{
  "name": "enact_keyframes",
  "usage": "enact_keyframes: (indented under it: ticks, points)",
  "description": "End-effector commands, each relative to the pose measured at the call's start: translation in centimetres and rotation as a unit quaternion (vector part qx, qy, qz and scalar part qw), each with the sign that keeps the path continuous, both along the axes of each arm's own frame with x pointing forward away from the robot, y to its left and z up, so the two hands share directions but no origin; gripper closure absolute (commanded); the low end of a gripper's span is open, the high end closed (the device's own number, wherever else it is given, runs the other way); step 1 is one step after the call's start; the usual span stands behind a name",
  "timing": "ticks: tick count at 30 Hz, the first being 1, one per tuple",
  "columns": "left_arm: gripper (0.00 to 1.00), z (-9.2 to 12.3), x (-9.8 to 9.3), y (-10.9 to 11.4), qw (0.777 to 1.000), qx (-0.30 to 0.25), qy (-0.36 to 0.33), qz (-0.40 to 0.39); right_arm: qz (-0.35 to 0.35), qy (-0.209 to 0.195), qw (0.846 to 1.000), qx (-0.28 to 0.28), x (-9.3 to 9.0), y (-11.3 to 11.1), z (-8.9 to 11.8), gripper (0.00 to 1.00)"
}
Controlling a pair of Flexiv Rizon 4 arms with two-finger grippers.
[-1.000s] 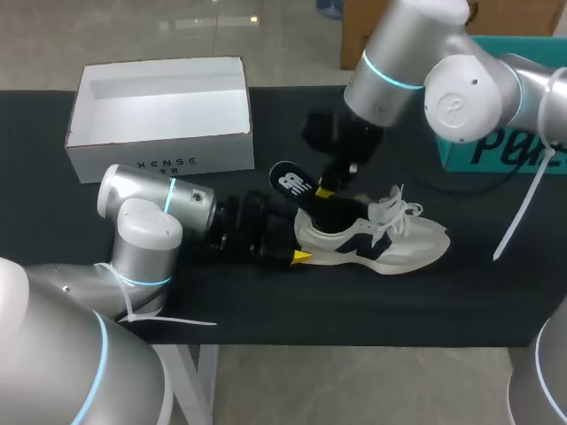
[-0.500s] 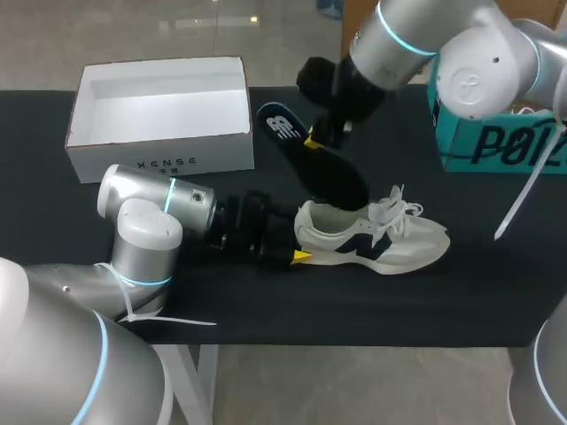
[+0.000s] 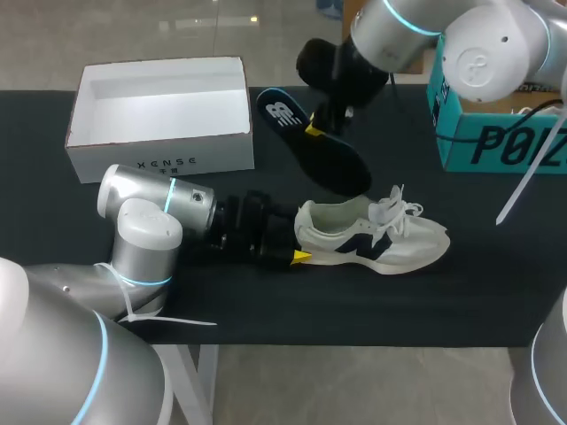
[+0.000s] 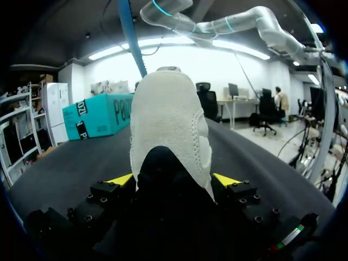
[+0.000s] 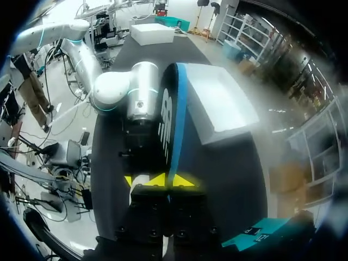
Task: Take the shoe out of the shoebox, open the shoe tongue, remove and reinsert the insole, then place the shoe into the shoebox
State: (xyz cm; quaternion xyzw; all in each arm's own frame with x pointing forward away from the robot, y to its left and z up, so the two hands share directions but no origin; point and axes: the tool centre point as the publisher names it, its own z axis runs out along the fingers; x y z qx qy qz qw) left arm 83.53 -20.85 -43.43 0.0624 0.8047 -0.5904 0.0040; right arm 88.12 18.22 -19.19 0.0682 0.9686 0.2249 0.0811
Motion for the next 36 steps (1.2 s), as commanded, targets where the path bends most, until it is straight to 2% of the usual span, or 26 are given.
enact_keyframes:
  ticks: [1, 5, 8, 10, 16, 19, 22, 27, 36]
  points:
    - [1.00, -0.2, 0.1, 0.0, 1.000, 0.002, 0.000, -0.001, 0.000, -0.001, 1.000, 0.000, 0.0, 0.0, -0.1, 1.00]
    - [1.00, -0.2, 0.1, 0.0, 1.000, 0.002, 0.000, -0.001, 0.000, -0.001, 1.000, 0.000, 0.0, 0.0, -0.1, 1.00]
    - [1.00, -0.2, 0.1, 0.0, 1.000, 0.002, 0.000, -0.001, -0.013, 0.016, 0.996, 0.085, -1.4, -0.9, 0.8, 1.00]
    - [1.00, -0.2, 0.1, 0.0, 1.000, 0.002, 0.000, -0.001, -0.041, 0.040, 0.993, 0.106, -2.1, -1.3, 1.3, 1.00]
    - [1.00, -0.2, 0.1, 0.0, 1.000, 0.002, 0.000, -0.001, -0.066, 0.061, 0.976, 0.197, -4.3, -2.2, 3.6, 1.00]
    - [1.00, -0.2, 0.1, 0.0, 1.000, 0.002, 0.000, -0.001, -0.066, 0.066, 0.970, 0.223, -5.0, -2.6, 4.7, 1.00]
    - [1.00, -0.2, 0.1, 0.0, 1.000, 0.002, 0.000, -0.001, -0.071, 0.079, 0.969, 0.225, -5.5, -2.7, 5.7, 1.00]
    - [1.00, -0.2, 0.1, 0.0, 1.000, 0.002, 0.000, -0.001, -0.080, 0.129, 0.958, 0.244, -5.9, -2.8, 7.1, 1.00]
    - [1.00, -0.2, 0.1, 0.0, 1.000, 0.002, 0.000, -0.001, -0.075, 0.171, 0.950, 0.252, -7.1, -2.4, 9.8, 1.00]
